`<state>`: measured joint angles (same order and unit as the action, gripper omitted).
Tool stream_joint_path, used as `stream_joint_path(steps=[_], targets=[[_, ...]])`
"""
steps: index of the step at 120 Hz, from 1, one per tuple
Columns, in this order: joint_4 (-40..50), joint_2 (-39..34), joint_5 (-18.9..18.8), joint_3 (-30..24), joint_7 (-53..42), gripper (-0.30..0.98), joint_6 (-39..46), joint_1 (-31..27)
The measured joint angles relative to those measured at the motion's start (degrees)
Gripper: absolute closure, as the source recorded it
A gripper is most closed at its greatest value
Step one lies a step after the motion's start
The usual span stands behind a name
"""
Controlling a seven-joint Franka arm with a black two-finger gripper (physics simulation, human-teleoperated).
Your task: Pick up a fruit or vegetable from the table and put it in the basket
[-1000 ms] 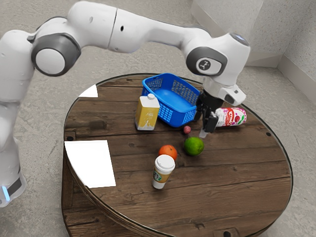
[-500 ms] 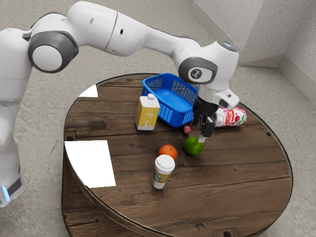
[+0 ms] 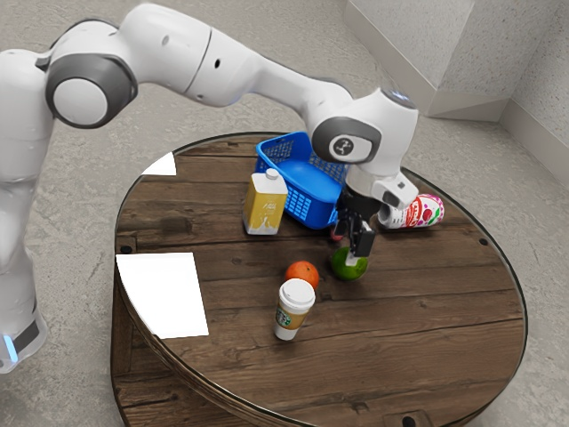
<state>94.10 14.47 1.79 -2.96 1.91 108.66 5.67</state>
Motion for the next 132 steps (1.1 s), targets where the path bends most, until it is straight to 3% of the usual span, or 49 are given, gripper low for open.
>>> stream_joint_path(steps=[94, 114, 132], targets=[[0.87, 3.83, 0.3, -0.02, 0.05, 0.0, 4.0, 0.13], [0.87, 4.07, 0.79, -0.02, 0.2, 0.24, 4.15, 0.31], [-0.59, -3.15, 0.18, 0.23, 0.54, 0.42, 2.81, 0.21]])
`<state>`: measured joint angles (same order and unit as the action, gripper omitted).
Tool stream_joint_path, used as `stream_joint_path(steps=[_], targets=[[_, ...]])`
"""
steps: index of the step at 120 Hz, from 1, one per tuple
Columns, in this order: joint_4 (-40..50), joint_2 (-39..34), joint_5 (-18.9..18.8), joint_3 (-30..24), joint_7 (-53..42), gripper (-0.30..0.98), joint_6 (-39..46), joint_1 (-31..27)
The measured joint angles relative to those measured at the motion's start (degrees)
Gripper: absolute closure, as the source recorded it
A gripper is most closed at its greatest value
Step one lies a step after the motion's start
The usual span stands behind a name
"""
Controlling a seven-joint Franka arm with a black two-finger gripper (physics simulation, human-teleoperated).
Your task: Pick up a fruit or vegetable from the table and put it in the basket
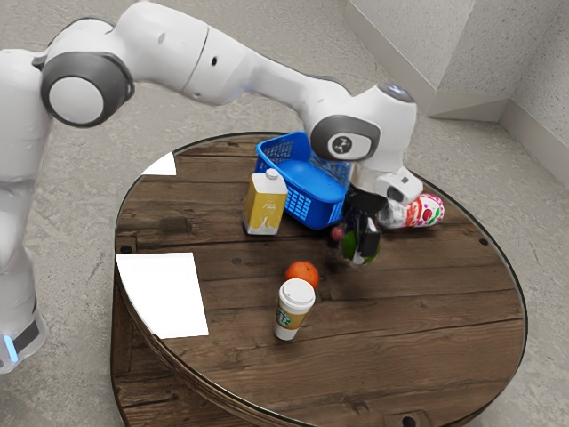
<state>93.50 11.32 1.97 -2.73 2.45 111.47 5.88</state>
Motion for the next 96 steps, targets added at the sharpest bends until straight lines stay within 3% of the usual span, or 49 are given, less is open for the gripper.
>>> stream_joint_path(steps=[16, 29, 48, 66, 77, 96], targets=[[-3.91, -4.66, -0.41, 5.15, 0.04, 0.43, -3.43, 0.01], [-6.42, -4.34, -0.41, 9.27, -0.08, 0.43, -5.56, -2.31], [-7.89, -1.08, -0.21, 10.18, -0.26, 0.44, -7.28, -8.81], [-8.95, 1.36, -0.12, 10.22, -0.42, 0.45, -7.86, -9.82], [-9.01, 1.59, 0.17, 10.26, -0.6, 0.22, -8.1, -9.94], [-9.02, 1.64, 0.6, 10.36, -0.72, 0.08, -8.4, -10.0]])
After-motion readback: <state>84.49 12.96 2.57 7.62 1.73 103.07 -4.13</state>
